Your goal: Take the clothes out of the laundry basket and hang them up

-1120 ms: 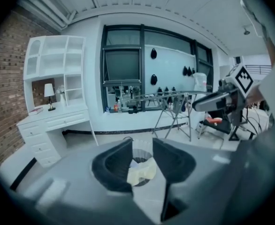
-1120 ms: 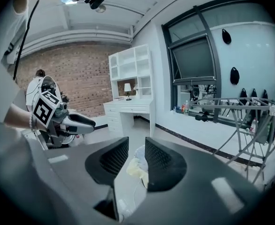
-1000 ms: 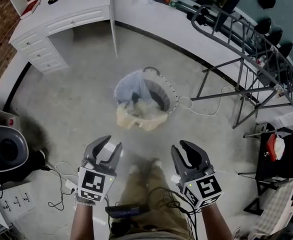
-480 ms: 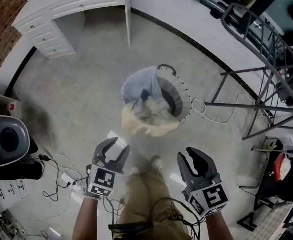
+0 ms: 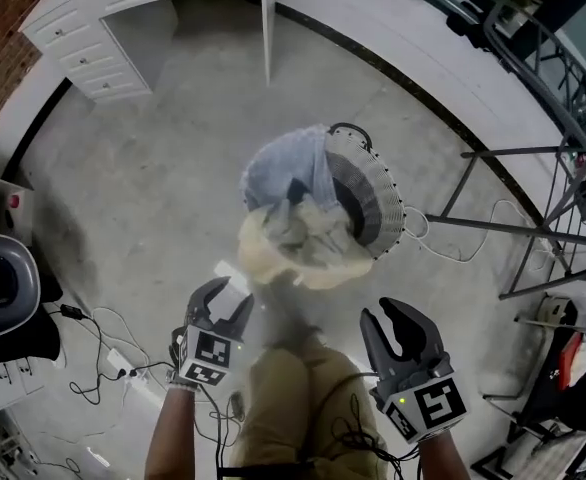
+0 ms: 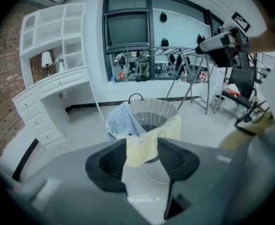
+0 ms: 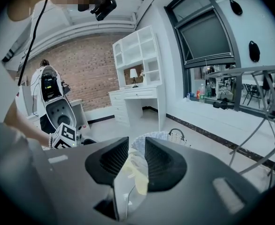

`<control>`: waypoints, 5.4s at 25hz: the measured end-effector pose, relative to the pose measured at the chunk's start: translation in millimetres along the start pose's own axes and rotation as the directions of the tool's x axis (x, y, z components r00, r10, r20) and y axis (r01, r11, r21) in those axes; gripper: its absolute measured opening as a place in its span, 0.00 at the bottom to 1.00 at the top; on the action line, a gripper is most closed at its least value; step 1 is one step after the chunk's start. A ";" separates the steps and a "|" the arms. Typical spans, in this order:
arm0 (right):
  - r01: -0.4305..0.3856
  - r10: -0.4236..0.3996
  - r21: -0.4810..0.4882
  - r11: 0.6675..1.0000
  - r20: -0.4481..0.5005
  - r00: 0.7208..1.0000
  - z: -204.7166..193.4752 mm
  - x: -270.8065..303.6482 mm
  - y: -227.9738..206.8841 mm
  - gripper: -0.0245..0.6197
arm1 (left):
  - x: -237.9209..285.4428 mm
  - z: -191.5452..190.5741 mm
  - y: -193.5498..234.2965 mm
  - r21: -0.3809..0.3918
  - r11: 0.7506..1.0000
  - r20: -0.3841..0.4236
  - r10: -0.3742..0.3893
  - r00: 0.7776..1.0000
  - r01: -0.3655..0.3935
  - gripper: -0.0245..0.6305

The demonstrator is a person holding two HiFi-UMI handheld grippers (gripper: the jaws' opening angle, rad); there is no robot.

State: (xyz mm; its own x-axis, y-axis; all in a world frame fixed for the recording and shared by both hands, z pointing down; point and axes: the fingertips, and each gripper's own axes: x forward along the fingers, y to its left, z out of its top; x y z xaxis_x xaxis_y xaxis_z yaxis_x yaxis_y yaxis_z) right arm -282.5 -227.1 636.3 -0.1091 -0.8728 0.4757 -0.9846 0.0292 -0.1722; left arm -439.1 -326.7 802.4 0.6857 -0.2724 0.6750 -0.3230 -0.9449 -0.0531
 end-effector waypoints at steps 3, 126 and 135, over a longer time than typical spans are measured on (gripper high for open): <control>-0.016 0.016 -0.013 1.000 0.009 1.000 -21.7 17.4 -8.4 0.19 | 29.4 -32.3 4.6 -0.002 1.000 -0.018 0.027 0.999 -0.027 0.34; 0.657 -0.639 -0.004 0.754 0.227 0.735 212.3 -380.5 -341.9 0.05 | -29.6 628.8 -199.7 0.453 0.890 0.322 -0.107 0.941 -0.054 0.05; 0.717 -0.684 -0.042 0.696 0.265 0.680 247.8 -394.8 -423.6 0.05 | 32.7 711.0 -215.7 0.479 0.873 0.380 -0.112 0.918 -0.092 0.05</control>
State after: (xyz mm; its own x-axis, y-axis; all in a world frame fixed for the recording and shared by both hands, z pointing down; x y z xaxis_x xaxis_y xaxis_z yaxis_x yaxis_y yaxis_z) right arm 211.4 -15.6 307.6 0.6354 -0.7424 0.2125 -0.7693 -0.5849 0.2571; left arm 116.8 -260.9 312.7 0.9136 -0.2135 0.3460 -0.0327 -0.8868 -0.4609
